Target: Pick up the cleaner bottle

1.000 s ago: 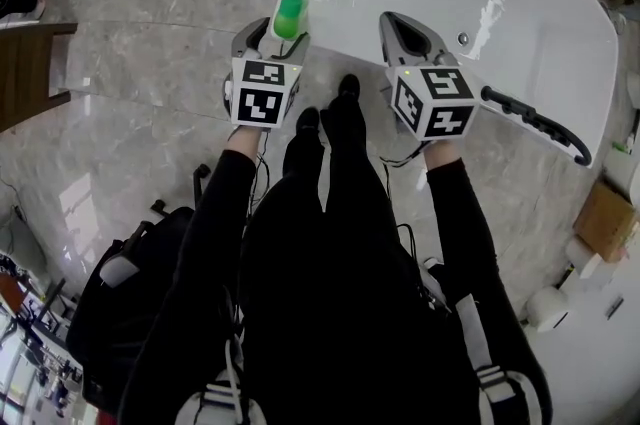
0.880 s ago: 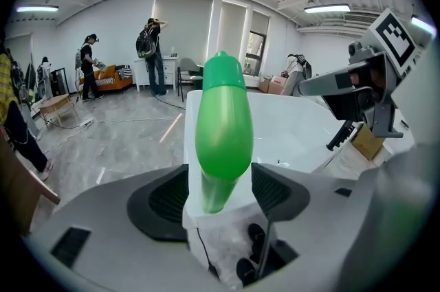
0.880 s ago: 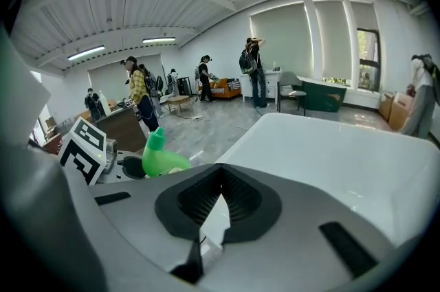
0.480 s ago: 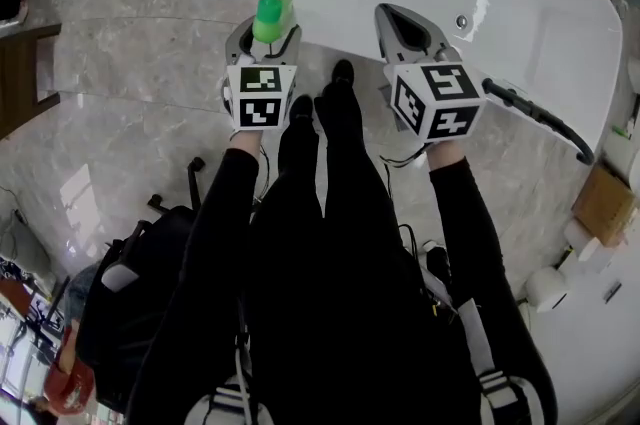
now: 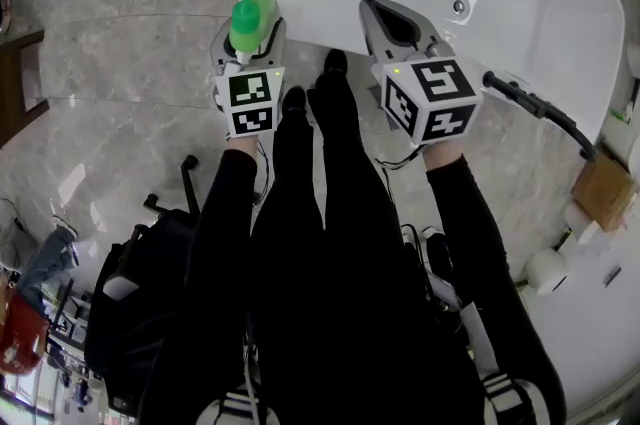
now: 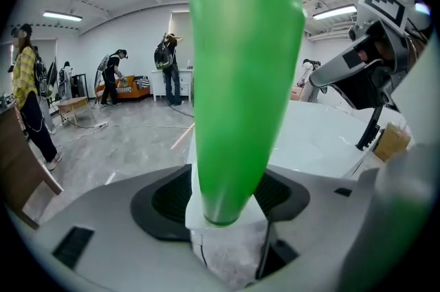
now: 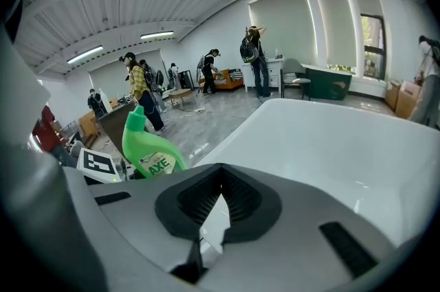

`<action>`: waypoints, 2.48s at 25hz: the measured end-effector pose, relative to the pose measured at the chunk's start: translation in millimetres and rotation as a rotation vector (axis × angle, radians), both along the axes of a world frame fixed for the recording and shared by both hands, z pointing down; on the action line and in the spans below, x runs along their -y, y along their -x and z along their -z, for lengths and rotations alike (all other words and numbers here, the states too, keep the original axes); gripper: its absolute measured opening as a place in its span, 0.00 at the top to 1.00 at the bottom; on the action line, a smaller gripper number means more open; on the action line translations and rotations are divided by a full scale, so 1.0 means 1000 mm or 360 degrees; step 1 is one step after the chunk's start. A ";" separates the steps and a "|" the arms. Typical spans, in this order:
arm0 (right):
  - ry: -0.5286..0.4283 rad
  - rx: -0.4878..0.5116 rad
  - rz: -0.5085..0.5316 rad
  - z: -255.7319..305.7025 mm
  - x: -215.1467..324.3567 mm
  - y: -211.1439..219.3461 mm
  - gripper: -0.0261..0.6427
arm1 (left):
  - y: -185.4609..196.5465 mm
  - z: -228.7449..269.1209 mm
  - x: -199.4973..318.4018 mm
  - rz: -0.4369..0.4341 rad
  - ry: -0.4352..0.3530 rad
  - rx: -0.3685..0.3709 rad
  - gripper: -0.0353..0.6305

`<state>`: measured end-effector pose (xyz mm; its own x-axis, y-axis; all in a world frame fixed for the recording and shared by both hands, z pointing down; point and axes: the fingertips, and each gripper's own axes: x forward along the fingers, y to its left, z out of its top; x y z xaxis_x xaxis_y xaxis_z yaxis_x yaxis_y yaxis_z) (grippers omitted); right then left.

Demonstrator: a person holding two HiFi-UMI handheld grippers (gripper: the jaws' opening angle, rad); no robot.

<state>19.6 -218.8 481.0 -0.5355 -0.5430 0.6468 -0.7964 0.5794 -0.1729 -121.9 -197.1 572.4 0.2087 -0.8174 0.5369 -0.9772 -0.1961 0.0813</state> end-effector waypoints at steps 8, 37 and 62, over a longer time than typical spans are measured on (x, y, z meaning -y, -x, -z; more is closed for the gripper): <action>0.0070 -0.0004 0.0024 -0.028 0.006 0.002 0.96 | -0.004 -0.012 0.011 0.0022 -0.0070 -0.0017 0.52; 0.0168 0.0008 0.0110 -0.072 0.004 0.015 0.96 | -0.007 -0.009 0.026 0.0025 -0.0355 0.0041 0.63; -0.0022 0.0093 -0.0246 -0.002 0.040 -0.068 0.96 | -0.086 0.107 0.067 -0.0451 -0.0443 -0.0005 0.65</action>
